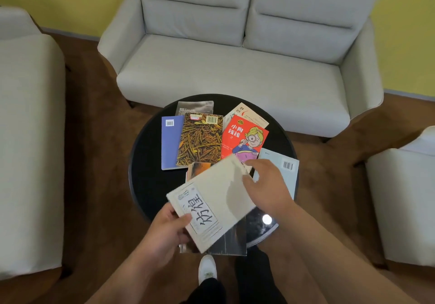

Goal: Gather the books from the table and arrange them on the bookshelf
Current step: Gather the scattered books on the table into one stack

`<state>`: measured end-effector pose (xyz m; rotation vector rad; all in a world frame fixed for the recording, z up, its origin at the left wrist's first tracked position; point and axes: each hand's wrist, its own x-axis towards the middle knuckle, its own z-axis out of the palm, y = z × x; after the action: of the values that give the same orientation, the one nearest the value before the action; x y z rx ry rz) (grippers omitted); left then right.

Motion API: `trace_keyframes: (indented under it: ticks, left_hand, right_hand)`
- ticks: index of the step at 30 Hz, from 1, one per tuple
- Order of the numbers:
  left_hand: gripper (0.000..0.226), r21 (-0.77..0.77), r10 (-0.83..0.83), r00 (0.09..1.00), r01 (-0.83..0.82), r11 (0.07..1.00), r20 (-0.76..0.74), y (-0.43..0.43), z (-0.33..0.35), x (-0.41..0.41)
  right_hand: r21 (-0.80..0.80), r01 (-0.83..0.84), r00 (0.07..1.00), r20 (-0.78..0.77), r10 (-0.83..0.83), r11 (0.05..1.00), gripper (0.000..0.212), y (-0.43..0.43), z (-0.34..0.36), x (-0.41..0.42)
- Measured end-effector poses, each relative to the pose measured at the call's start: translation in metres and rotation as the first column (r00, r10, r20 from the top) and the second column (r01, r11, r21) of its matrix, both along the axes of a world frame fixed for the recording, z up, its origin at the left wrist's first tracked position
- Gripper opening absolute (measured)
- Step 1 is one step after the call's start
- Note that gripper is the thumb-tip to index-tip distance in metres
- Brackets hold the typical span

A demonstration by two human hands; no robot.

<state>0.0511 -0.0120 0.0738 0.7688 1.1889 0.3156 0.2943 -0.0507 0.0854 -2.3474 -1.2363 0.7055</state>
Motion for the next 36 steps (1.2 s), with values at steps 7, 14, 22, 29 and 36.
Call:
trace_keyframes:
  ticks: [7, 14, 22, 29, 36]
  left_hand:
    - [0.029, -0.044, -0.353, 0.911, 0.352, 0.935, -0.213, -0.031, 0.004, -0.014]
    - [0.058, 0.347, -0.149, 0.869, 0.338, 0.875, -0.473, 0.005, -0.009, 0.002]
    - [0.047, 0.182, -0.095, 0.995, 0.092, 0.979, 0.009, 0.021, -0.047, 0.041]
    - [0.049, 0.393, -0.098, 0.982, 0.155, 0.906, -0.161, 0.014, -0.052, 0.037]
    - [0.051, 0.533, -0.115, 0.953, 0.254, 0.807, -0.279, 0.006, -0.048, 0.043]
  right_hand:
    - [-0.333, 0.144, 0.857, -0.429, -0.286, 0.932, 0.079, -0.052, -0.043, -0.035]
    - [-0.171, 0.285, 0.698, -0.637, -0.326, 0.943, 0.061, -0.038, -0.05, -0.037]
    - [-0.107, 0.356, 0.535, -0.791, -0.297, 0.928, 0.062, -0.02, -0.063, -0.053]
    - [-0.053, 0.305, 0.587, -0.776, -0.231, 0.951, 0.067, -0.027, -0.072, -0.05]
    - [0.015, 0.219, 0.61, -0.782, -0.125, 0.976, 0.06, -0.034, -0.072, -0.044]
